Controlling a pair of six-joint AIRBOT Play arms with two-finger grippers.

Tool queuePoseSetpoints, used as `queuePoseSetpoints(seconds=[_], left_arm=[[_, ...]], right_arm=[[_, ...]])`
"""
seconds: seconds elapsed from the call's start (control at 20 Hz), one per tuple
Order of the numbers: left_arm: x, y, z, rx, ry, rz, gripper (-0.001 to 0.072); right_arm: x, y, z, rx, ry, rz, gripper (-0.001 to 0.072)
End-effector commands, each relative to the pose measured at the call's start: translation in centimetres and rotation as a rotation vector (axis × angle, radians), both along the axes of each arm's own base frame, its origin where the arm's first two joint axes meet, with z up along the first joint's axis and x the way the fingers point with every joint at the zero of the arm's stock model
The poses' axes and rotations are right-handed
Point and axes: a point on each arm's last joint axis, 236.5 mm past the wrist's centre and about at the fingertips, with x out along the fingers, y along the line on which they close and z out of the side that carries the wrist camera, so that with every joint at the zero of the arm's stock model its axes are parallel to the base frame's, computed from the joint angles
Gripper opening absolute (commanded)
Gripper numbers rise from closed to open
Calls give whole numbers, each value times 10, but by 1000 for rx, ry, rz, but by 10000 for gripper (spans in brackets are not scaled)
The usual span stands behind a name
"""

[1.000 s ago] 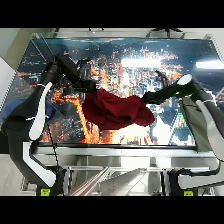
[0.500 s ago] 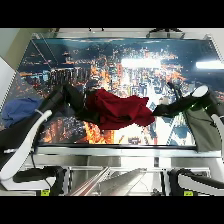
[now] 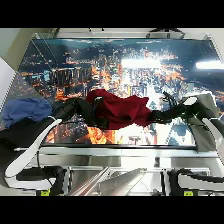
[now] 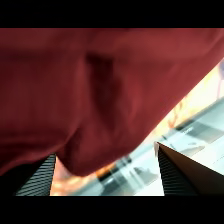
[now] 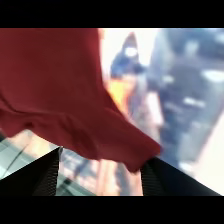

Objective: Fold the shirts.

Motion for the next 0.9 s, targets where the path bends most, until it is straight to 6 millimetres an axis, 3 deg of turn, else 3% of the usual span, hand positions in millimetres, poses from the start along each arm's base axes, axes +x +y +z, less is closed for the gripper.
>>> queuePoseSetpoints(seconds=[0.0,0.05,0.1,0.15,0.2,0.25,0.4,0.55,0.65,0.75,0.85], left_arm=[[12,-6,-10,20,36,-35,574],[12,-5,-10,22,57,-40,367],[13,-4,-8,23,75,-45,183],[14,-5,-5,21,77,-53,101],[17,-7,1,14,67,-59,101],[21,-10,9,3,46,-62,52],[28,-14,47,-35,-21,-82,22],[29,-12,102,-78,-92,-109,21],[30,-8,150,-119,-175,-117,22],[30,2,207,-158,-283,-123,21],[30,17,268,-195,-423,-104,22]], right_arm=[[3,23,2,46,-24,22,413],[2,26,2,48,-34,42,281],[0,30,4,62,-43,62,204],[-2,34,8,86,-40,67,198],[-3,36,13,102,-39,72,91],[-3,39,18,115,-54,86,25],[1,41,45,134,-119,111,24],[8,46,98,157,-231,140,24],[11,50,152,170,-348,149,24],[13,47,222,154,-539,141,24],[11,29,293,117,-736,87,24]])
